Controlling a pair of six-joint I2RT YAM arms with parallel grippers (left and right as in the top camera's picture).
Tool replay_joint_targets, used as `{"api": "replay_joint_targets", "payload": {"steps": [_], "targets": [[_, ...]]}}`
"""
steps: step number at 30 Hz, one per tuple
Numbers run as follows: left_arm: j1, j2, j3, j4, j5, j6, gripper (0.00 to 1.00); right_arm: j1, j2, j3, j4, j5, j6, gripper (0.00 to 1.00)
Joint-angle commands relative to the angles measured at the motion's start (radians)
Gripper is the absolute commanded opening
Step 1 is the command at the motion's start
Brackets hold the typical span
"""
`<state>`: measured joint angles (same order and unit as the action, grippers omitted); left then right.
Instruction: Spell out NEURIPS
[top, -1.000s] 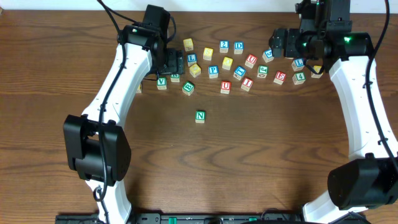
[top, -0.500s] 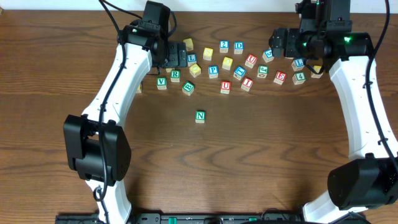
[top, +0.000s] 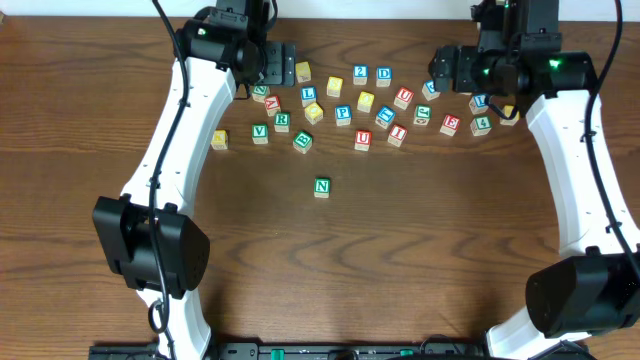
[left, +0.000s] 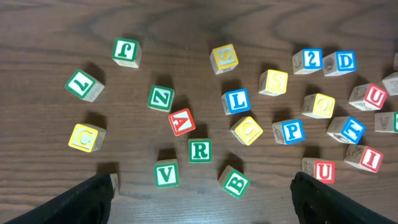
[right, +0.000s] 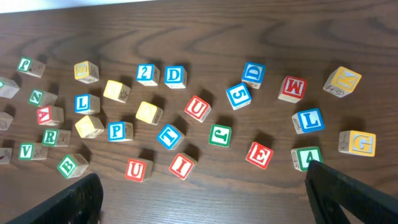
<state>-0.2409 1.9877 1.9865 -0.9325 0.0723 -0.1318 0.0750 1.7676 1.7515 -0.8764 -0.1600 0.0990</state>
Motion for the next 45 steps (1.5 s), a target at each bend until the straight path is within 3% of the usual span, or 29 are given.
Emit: {"api": "replay_joint_targets", "payload": {"steps": [1,4,12,18,22,32,45], "targets": [[-0.013,-0.013,0.019,-0.021,-0.001,0.016,0.89,0.007,0.018,0.018,0.001,0.004,0.029,0.99],[-0.04,-0.005,0.019,-0.027,-0.001,0.011,0.84,0.008,0.039,0.018,-0.003,0.003,0.045,0.99],[-0.076,0.033,0.018,-0.028,-0.017,-0.053,0.83,0.037,0.109,0.018,0.002,-0.008,0.111,0.99],[-0.023,0.033,0.018,-0.03,-0.021,-0.091,0.83,0.12,0.149,0.018,0.037,-0.006,0.11,0.95],[0.009,0.033,0.018,-0.043,-0.021,-0.09,0.83,0.178,0.17,0.018,0.065,0.018,0.146,0.84],[0.069,0.033,0.014,-0.069,-0.021,-0.086,0.83,0.257,0.236,0.018,0.1,0.065,0.275,0.79],[0.079,0.033,0.014,-0.074,-0.025,-0.087,0.83,0.305,0.302,0.018,0.11,0.085,0.327,0.72]]}}
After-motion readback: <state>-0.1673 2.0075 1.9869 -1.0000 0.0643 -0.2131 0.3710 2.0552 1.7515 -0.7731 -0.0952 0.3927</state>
